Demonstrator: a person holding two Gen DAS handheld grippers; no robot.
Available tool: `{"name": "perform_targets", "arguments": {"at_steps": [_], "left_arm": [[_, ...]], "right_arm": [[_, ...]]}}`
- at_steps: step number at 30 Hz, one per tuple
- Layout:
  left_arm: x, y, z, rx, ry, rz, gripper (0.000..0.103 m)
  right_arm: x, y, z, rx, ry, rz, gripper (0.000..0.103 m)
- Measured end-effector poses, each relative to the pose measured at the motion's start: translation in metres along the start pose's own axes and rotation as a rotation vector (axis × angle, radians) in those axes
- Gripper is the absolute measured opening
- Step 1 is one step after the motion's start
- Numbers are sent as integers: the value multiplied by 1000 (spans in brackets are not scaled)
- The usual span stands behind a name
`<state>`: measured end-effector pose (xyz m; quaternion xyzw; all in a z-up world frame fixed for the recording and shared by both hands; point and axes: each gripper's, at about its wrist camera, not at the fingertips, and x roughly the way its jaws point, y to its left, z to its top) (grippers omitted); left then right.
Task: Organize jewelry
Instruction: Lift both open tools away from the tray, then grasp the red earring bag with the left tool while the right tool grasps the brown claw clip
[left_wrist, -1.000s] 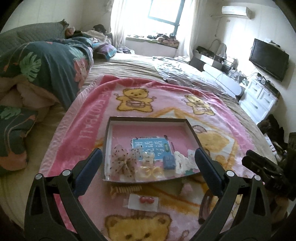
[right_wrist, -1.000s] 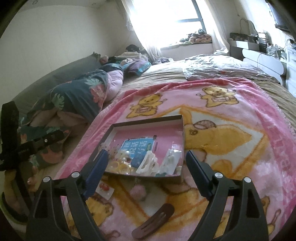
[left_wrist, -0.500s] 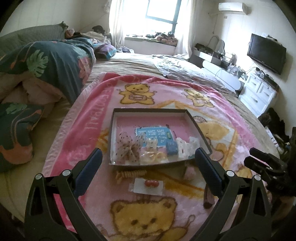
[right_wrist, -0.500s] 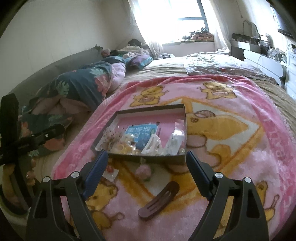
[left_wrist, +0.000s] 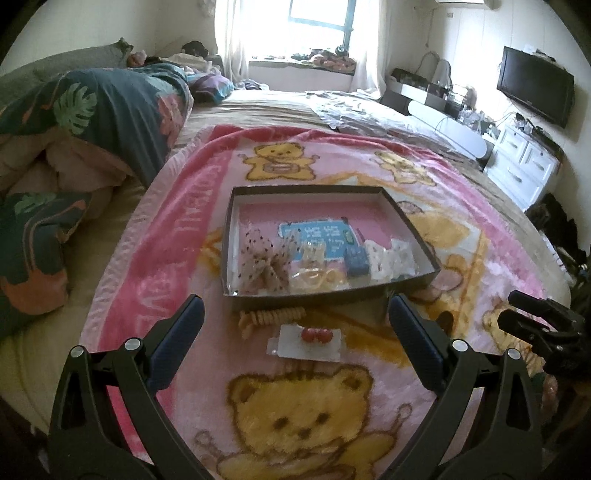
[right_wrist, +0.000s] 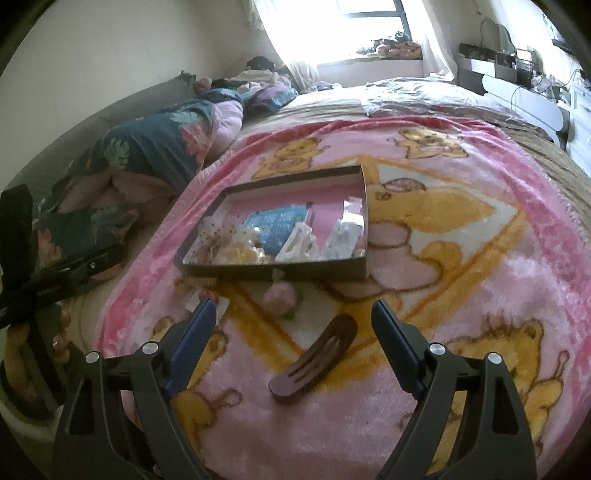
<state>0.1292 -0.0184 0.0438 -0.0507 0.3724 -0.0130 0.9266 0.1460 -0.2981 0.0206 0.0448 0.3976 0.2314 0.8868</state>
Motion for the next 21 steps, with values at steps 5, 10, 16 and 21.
{"name": "perform_targets", "arguments": {"at_steps": [5,10,16,21], "left_arm": [[9,2,-11,7,27,8,93],[21,5,-24,6,64,9,93],[37,1,-38,26,107,5,93],[51,-4,-50,40,141,3,93]], "right_arm": [[7,-2,-10,2,34,-3,85],[20,-2,-24,0,88,-6,85],[34,-5,-37,3,135,-19,85],[46,-15,-42,46,168,-8,85]]}}
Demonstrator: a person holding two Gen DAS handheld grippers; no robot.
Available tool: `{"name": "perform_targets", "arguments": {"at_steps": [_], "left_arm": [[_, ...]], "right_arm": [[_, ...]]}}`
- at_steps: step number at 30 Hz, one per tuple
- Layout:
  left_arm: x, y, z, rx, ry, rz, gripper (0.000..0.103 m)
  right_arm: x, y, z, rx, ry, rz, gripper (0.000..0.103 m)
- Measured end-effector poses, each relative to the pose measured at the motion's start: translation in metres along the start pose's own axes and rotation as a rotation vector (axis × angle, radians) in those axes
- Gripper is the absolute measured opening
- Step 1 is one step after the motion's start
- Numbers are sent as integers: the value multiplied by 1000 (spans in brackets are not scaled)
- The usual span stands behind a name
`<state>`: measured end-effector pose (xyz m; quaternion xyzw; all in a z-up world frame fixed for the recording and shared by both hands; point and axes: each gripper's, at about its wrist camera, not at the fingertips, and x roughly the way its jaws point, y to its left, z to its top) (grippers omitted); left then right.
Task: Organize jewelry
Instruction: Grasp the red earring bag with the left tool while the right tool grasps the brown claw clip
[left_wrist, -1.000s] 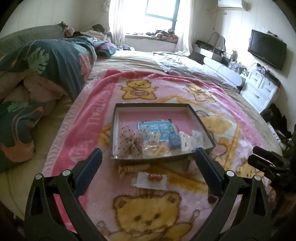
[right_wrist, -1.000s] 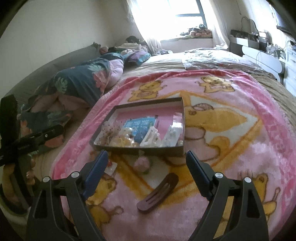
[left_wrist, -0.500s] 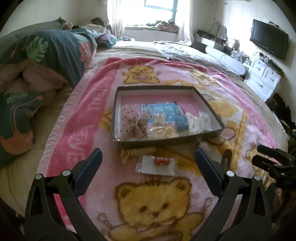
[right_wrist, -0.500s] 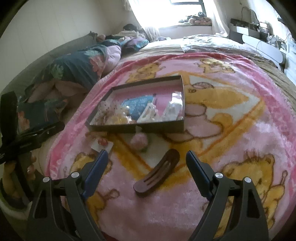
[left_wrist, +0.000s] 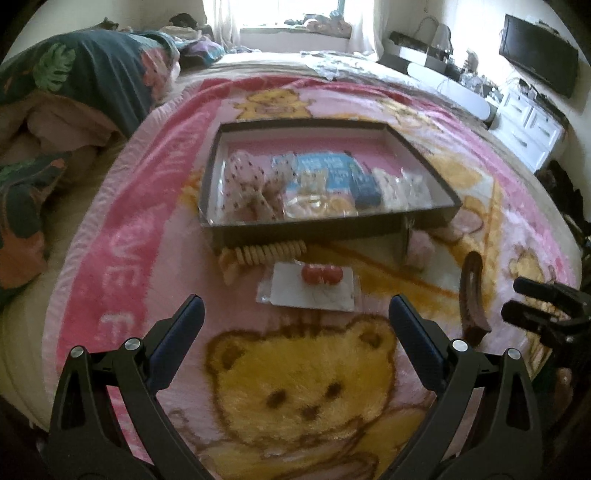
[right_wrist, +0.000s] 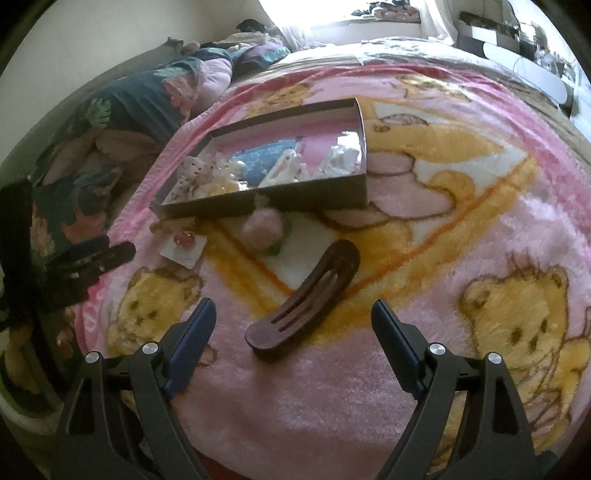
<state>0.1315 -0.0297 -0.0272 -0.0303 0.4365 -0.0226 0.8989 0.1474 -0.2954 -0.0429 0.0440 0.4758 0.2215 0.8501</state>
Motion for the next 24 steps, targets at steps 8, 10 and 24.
{"name": "perform_targets", "arguments": {"at_steps": [8,10,24], "left_arm": [[26,-4,-14,13,55,8,93],[30,-3,-14,6,61,12,93],[57,0,-9,-47,84,-2,93]], "right_arm": [[26,-12,1,74,50,26,80],[33,-13,3,94,59,30,77],[54,14,3,-67,26,-22,31]]}}
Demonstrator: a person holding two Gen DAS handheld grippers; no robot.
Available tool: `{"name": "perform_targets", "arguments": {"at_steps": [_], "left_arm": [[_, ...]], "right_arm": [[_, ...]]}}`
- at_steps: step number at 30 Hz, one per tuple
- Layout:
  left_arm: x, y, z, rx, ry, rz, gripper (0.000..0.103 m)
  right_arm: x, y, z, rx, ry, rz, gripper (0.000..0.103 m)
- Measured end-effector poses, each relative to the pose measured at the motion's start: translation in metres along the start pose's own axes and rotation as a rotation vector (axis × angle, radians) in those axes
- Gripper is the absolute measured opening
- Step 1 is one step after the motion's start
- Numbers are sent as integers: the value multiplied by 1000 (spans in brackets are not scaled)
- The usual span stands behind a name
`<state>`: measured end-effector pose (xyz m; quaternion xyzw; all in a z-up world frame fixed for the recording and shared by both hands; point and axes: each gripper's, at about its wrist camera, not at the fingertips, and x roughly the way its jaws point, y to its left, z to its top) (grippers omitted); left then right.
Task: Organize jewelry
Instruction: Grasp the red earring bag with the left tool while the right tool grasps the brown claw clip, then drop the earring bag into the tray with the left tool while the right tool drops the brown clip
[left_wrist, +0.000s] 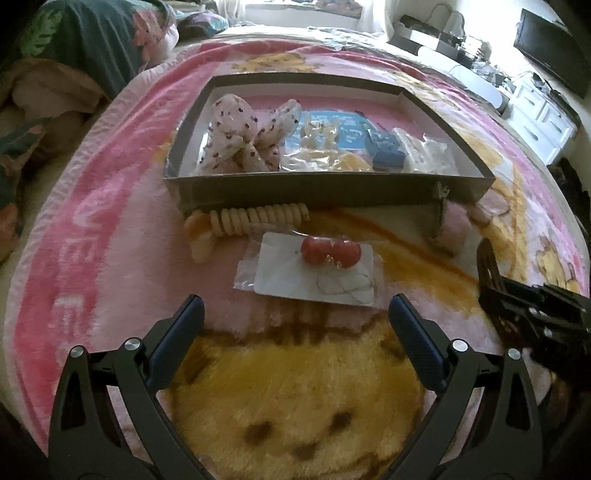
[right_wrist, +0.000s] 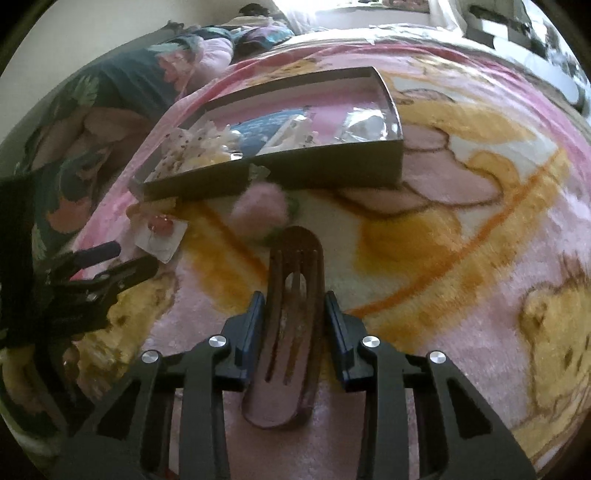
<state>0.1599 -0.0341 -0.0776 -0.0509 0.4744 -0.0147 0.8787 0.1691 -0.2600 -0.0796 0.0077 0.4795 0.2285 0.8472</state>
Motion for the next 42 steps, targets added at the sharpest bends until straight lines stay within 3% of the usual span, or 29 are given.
{"name": "perform_targets", "arguments": {"at_steps": [9,12,15,22,27,42], "left_arm": [[18,-9,8,16,-12,25,93],[20,-13,9,36,-21,46,83],[18,-13,9,47,-17,48,81],[-9,-7,7,20,-38,-20,79],[-36,-7,13,16,-93,-41,79],[-72,-14,61,32,-198,-46,79]], "right_arm": [[-15,3,-1,-8,-50,68,31],[-21,5,1,-10,-74,79,31],[-27,5,3,-6,-93,87,31],[-44,5,10,-4,-141,98,31],[-54,7,16,-12,-171,102,31],[-77,13,55,-54,-259,91,31]]}}
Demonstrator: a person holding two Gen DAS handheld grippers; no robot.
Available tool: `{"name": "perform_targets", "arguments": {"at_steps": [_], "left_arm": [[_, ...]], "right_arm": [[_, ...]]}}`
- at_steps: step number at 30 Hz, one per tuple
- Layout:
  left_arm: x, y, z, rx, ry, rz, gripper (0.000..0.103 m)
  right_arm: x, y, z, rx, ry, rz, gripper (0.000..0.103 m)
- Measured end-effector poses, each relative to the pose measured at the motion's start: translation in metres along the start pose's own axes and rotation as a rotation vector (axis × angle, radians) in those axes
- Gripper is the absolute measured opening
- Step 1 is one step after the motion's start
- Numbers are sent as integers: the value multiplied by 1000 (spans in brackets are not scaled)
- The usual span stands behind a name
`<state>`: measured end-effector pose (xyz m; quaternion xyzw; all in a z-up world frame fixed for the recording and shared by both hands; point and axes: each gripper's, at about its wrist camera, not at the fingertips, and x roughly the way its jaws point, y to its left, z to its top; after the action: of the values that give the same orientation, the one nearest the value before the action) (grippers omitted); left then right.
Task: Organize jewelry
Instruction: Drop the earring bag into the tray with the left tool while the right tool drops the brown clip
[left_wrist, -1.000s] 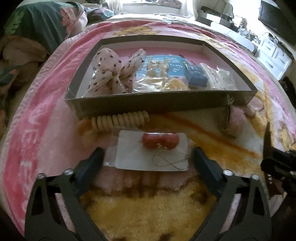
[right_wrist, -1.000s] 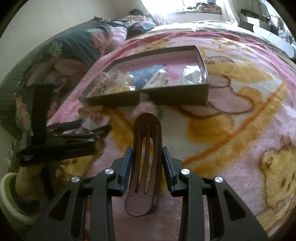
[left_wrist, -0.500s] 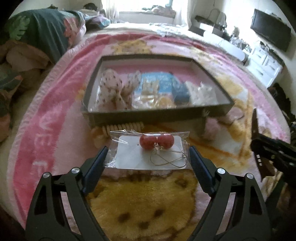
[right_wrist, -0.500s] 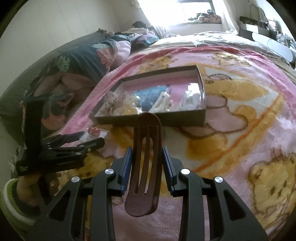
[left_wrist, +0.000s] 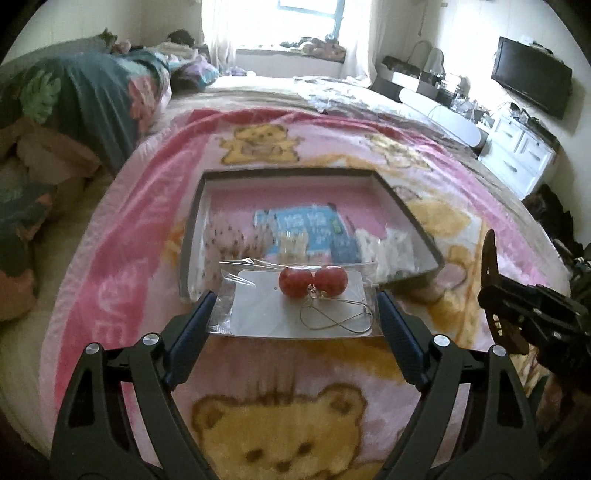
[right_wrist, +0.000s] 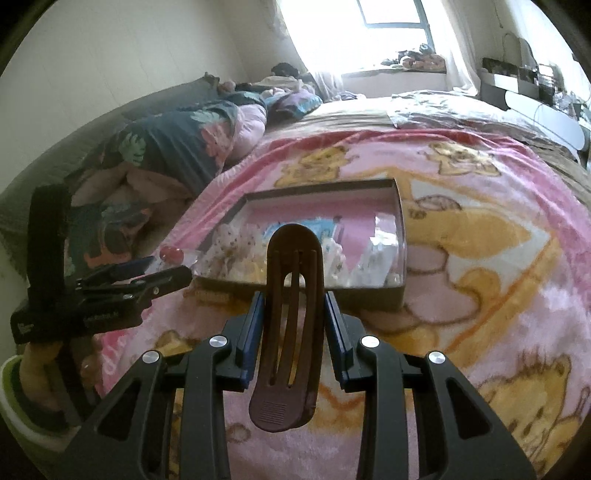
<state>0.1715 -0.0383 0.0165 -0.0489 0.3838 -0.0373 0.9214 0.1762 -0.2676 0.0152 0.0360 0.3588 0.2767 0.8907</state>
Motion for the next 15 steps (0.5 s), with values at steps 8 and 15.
{"name": "perform_targets", "arguments": {"at_steps": [8,15], "left_arm": [[3,-8,27,25,-34,6,79],[18,-14,40,40,-26,10,79]], "right_arm": [[0,-8,31,-5,-53,-1,31],[14,-27,62,27,-67,-9,31]]}}
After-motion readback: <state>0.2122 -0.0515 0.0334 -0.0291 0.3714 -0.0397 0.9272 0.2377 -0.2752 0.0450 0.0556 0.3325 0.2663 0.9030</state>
